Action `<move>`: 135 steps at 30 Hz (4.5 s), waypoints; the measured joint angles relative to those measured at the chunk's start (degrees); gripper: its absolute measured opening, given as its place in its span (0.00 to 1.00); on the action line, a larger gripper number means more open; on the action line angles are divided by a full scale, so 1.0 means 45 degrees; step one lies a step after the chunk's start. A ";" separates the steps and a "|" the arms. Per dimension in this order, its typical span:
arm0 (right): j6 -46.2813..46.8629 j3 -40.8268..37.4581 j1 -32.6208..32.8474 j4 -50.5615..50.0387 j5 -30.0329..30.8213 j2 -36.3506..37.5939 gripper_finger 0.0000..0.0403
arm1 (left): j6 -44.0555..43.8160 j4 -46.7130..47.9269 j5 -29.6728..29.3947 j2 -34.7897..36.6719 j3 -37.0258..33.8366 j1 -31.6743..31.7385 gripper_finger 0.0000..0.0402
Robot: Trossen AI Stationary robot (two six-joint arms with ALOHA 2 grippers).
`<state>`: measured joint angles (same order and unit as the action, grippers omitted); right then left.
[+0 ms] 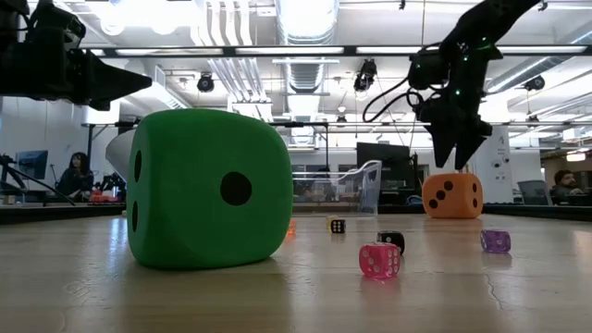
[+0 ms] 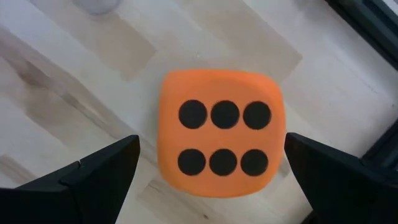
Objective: Pick & Place Dice
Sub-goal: Put the big orange dice into the transparent bin
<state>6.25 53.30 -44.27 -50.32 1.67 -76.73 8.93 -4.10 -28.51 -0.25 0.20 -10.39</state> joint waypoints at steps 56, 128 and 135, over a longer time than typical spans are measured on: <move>0.0814 -0.0671 -0.0296 0.0936 -0.1098 0.0102 0.99 | 0.0000 0.0000 -0.0001 0.0004 -0.0002 -0.0001 0.03; 0.0460 -0.1790 0.0889 0.2453 -0.0709 -0.0005 0.91 | 0.0000 0.0001 -0.0001 0.0000 0.0001 0.0004 0.03; 0.0469 -0.1808 0.0889 0.2469 -0.0701 -0.0005 0.86 | 0.0000 0.0000 -0.0001 0.0001 0.0000 0.0004 0.03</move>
<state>8.36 45.17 -40.27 -39.21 -1.48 -76.75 8.93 -4.10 -28.51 -0.24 0.19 -10.37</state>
